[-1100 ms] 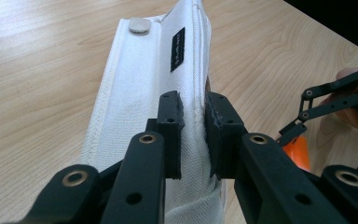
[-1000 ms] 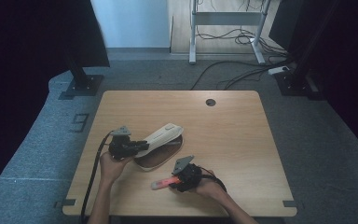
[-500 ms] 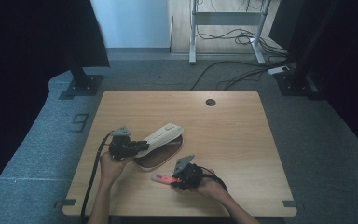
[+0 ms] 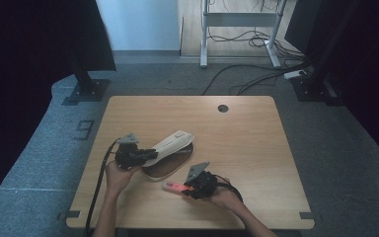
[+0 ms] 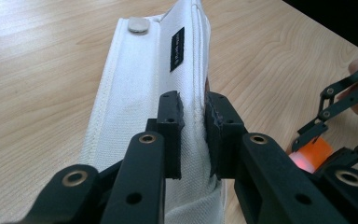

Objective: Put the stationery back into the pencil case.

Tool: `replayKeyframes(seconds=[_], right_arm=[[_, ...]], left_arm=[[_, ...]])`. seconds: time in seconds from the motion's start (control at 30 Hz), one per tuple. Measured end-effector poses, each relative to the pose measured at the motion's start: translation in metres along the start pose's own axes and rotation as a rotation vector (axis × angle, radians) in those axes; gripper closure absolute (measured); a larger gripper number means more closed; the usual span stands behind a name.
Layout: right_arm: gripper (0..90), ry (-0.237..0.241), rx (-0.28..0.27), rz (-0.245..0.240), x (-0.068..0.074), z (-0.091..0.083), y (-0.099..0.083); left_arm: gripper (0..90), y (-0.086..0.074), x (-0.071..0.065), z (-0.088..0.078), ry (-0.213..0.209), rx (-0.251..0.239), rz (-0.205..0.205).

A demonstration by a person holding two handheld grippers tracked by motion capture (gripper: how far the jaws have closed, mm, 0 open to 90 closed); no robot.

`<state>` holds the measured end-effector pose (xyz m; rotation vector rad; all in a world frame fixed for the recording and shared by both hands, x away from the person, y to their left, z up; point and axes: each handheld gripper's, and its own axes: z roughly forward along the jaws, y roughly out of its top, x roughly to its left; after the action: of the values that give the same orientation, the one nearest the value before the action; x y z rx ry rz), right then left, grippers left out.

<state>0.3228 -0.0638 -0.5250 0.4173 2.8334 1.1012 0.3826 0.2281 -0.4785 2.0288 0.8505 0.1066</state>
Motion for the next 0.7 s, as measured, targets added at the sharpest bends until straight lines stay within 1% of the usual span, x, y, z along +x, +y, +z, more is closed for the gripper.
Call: replayKeyframes(seconds=[0.23,0.7], right_arm=[[65.8,-0.03,-0.018,0.023,-0.007,-0.01,0.0],[65.8,-0.079,-0.039,0.059,-0.022,-0.02,0.002]], left_arm=[[76.9,0.0,0.0,0.0,-0.001,-0.002,-0.002],[76.9,0.0,0.0,0.0,-0.002,-0.007,-0.006]])
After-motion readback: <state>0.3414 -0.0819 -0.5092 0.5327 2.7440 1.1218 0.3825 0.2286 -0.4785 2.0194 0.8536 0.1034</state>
